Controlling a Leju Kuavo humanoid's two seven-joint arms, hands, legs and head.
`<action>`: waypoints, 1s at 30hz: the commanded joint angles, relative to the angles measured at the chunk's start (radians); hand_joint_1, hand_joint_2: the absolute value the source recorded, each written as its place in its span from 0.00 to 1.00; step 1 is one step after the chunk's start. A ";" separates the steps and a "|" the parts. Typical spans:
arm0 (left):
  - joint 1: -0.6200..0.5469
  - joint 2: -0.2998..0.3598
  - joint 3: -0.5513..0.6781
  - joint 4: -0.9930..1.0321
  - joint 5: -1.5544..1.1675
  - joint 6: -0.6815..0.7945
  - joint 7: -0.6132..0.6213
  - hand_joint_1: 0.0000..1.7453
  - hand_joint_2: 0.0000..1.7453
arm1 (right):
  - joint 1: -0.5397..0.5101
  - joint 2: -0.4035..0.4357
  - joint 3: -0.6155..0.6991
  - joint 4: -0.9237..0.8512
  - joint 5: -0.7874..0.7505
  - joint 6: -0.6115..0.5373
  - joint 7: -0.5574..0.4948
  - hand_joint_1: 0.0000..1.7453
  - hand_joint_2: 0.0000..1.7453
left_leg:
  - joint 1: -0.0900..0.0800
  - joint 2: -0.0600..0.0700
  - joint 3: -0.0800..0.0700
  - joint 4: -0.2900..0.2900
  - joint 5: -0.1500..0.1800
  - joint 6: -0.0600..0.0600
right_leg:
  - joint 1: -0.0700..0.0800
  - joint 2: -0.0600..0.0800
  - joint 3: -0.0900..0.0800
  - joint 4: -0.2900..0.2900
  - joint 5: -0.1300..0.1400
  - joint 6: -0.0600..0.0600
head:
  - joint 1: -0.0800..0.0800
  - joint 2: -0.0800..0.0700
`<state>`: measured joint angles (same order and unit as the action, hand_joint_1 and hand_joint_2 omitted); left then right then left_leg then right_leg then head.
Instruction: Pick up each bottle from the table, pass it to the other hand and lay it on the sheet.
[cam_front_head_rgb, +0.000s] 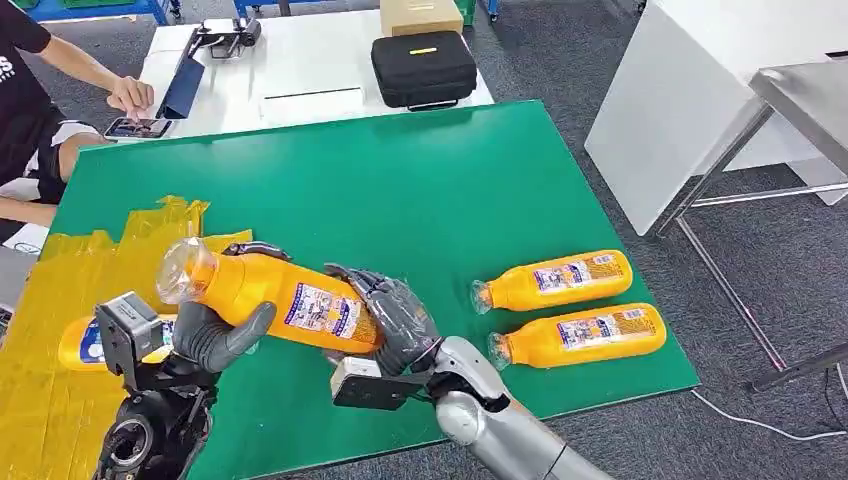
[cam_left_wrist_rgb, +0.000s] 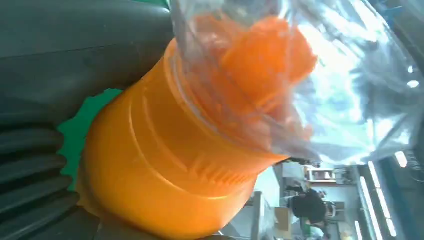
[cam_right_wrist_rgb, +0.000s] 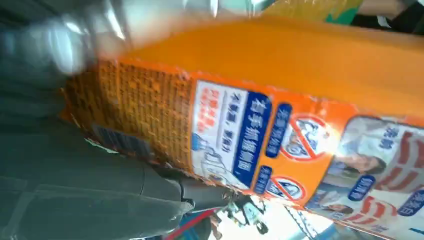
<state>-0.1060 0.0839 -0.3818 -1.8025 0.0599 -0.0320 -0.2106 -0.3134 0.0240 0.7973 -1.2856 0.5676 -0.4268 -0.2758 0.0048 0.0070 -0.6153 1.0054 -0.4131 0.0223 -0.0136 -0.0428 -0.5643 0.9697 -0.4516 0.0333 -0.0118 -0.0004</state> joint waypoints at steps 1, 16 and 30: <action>-0.031 -0.010 0.043 -0.017 -0.105 0.105 -0.036 1.00 1.00 | 0.030 -0.044 -0.066 -0.123 -0.087 -0.025 -0.024 0.00 1.00 | 0.000 -0.002 0.003 0.000 -0.001 -0.001 | 0.000 0.002 0.003 0.000 -0.002 -0.001 | 0.000 0.000; -0.008 0.093 0.197 -0.007 -1.067 0.456 0.058 1.00 1.00 | 0.184 -0.133 -0.242 -0.525 -0.071 -0.082 -0.052 0.00 1.00 | 0.000 -0.001 0.001 0.000 -0.001 -0.001 | 0.000 0.002 0.002 0.000 -0.001 -0.001 | 0.000 0.000; -0.328 0.399 -0.132 0.485 -1.631 0.296 0.500 1.00 1.00 | 0.233 -0.208 -0.338 -0.640 -0.053 -0.172 -0.090 0.00 1.00 | 0.000 -0.004 0.005 -0.002 0.000 -0.002 | 0.000 0.000 0.005 -0.001 -0.002 -0.002 | 0.000 0.000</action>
<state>-0.2331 0.3638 -0.2883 -1.6203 -1.5633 0.3304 0.2541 -0.0902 -0.1453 0.5002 -1.8867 0.4955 -0.5901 -0.3616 0.0050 0.0075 -0.6152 1.0054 -0.4126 0.0219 -0.0128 -0.0413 -0.5656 0.9700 -0.4513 0.0331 -0.0122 -0.0004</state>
